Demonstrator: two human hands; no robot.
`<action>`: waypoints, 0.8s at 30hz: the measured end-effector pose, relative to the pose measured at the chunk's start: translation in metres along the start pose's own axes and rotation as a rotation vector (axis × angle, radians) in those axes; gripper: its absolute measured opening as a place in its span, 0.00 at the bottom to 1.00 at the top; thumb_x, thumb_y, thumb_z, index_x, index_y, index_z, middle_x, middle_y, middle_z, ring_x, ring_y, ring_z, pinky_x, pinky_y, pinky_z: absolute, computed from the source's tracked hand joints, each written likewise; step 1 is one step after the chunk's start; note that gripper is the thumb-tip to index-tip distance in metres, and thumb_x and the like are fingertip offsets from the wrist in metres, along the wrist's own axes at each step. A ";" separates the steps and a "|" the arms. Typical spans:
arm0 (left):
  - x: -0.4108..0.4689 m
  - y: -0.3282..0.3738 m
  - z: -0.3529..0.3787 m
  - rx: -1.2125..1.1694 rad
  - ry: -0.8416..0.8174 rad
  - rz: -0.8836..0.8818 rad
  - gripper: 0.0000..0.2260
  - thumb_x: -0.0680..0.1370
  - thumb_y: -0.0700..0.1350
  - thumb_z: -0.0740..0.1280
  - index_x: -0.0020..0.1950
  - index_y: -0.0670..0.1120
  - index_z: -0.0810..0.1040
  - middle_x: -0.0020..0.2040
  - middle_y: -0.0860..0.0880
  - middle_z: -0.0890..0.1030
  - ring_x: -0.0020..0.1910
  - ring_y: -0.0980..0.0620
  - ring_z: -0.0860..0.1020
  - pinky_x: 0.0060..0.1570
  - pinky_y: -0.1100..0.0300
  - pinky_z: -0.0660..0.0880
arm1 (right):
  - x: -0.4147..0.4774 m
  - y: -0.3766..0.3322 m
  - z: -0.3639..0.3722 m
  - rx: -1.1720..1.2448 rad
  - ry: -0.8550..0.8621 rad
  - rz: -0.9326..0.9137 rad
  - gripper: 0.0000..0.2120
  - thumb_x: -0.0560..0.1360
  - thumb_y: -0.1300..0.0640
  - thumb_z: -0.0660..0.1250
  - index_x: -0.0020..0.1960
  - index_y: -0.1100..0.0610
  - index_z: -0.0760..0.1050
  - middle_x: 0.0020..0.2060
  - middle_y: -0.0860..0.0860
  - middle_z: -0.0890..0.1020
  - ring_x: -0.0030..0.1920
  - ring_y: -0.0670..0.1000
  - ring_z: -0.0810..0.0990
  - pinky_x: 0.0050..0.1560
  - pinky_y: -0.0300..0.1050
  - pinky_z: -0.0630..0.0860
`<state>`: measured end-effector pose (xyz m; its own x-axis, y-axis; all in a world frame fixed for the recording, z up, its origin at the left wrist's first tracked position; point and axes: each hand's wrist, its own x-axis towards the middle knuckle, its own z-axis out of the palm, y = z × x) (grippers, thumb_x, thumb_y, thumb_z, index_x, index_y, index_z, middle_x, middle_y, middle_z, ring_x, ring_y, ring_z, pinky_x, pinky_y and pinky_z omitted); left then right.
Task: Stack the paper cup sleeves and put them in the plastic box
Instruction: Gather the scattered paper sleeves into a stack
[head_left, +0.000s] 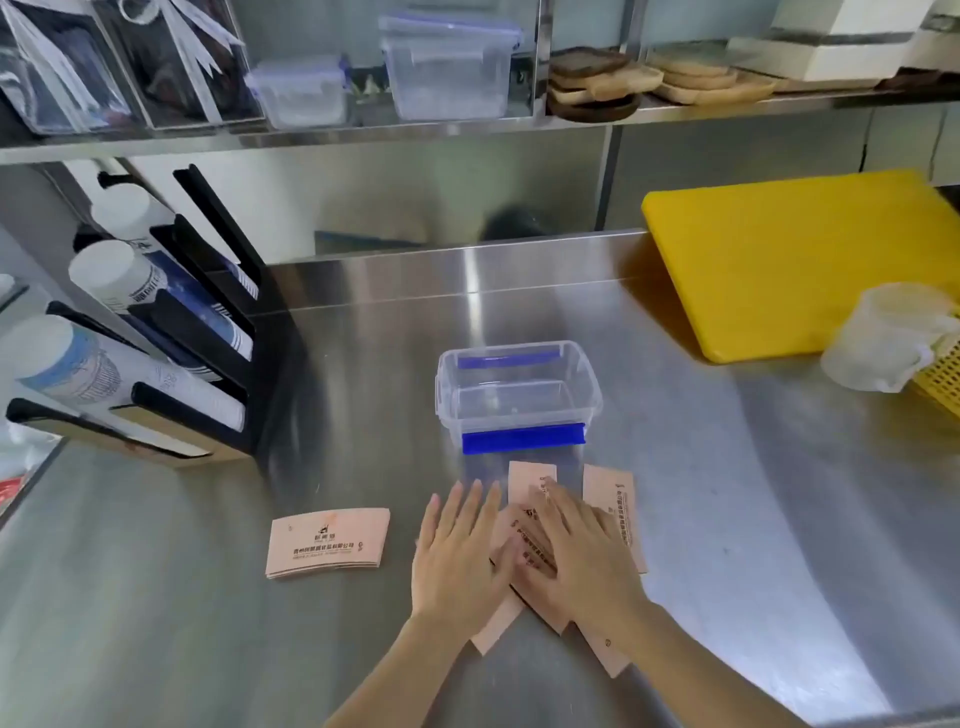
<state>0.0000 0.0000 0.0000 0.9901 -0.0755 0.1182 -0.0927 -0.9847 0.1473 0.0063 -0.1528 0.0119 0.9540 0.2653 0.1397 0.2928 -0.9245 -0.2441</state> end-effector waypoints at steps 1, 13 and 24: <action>-0.001 0.001 0.001 -0.020 -0.038 0.012 0.24 0.74 0.59 0.54 0.66 0.51 0.71 0.62 0.51 0.80 0.63 0.50 0.76 0.70 0.55 0.49 | -0.001 0.001 0.002 0.001 -0.036 0.002 0.31 0.65 0.35 0.57 0.60 0.53 0.75 0.59 0.49 0.81 0.57 0.48 0.81 0.52 0.46 0.78; 0.004 0.014 -0.018 -0.433 -0.194 -0.100 0.20 0.75 0.46 0.64 0.67 0.50 0.68 0.63 0.51 0.72 0.63 0.50 0.70 0.66 0.61 0.58 | 0.009 -0.010 -0.007 0.242 -0.222 0.168 0.17 0.68 0.42 0.64 0.49 0.53 0.70 0.51 0.48 0.73 0.51 0.51 0.71 0.53 0.42 0.67; 0.016 0.021 -0.076 -1.312 -0.016 -0.460 0.22 0.70 0.37 0.72 0.57 0.52 0.68 0.47 0.52 0.80 0.45 0.55 0.80 0.39 0.64 0.74 | 0.031 -0.010 -0.063 0.990 -0.166 0.295 0.20 0.73 0.59 0.67 0.59 0.42 0.64 0.49 0.46 0.79 0.47 0.49 0.81 0.34 0.38 0.75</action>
<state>0.0059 -0.0098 0.0793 0.9585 0.2010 -0.2020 0.2174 -0.0571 0.9744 0.0285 -0.1526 0.0786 0.9710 0.1697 -0.1687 -0.1028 -0.3409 -0.9345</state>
